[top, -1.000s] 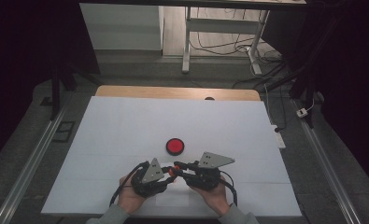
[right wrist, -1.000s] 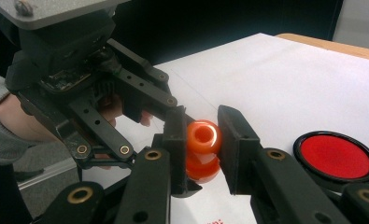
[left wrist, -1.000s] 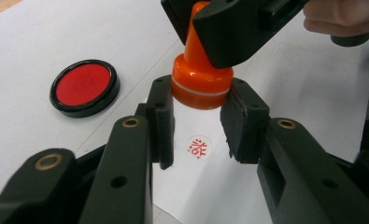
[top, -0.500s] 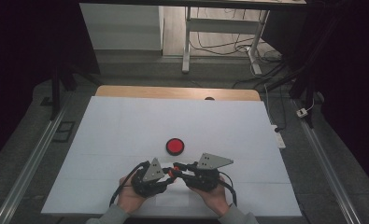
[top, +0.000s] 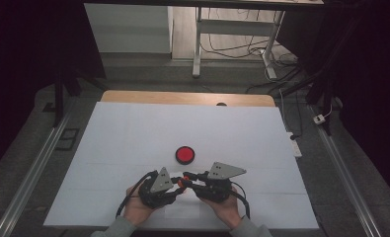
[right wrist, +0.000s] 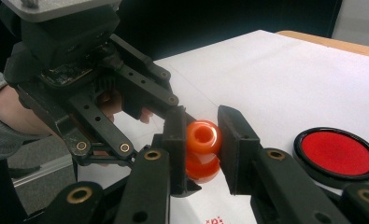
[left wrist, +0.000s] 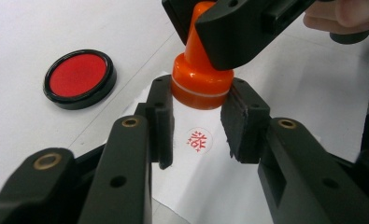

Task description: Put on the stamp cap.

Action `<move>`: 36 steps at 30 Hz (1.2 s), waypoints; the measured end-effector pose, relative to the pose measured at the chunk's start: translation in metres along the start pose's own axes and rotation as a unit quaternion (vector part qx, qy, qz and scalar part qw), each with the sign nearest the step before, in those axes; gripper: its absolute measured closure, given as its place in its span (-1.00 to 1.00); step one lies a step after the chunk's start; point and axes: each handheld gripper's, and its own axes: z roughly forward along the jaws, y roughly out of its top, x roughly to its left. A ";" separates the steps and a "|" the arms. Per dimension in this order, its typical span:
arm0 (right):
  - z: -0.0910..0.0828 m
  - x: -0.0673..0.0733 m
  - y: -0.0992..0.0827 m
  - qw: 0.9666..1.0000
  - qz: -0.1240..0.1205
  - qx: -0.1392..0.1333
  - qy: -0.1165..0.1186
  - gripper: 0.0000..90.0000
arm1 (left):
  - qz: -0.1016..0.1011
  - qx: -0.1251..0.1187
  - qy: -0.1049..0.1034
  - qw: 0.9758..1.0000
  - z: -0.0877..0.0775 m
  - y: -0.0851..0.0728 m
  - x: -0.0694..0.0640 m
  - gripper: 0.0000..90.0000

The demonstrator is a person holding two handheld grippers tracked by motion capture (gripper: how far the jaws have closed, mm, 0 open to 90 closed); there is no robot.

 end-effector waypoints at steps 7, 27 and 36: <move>0.000 -0.001 0.000 1.000 -0.001 0.000 0.000 0.61 | 0.000 -0.001 -0.001 1.000 0.001 0.000 0.000 0.44; -0.002 -0.002 0.000 1.000 -0.002 -0.001 -0.007 0.61 | -0.005 0.001 0.004 1.000 0.003 0.000 0.000 0.31; -0.003 -0.003 0.001 1.000 -0.001 -0.004 -0.008 0.61 | -0.006 0.001 0.001 1.000 0.004 0.000 0.001 0.20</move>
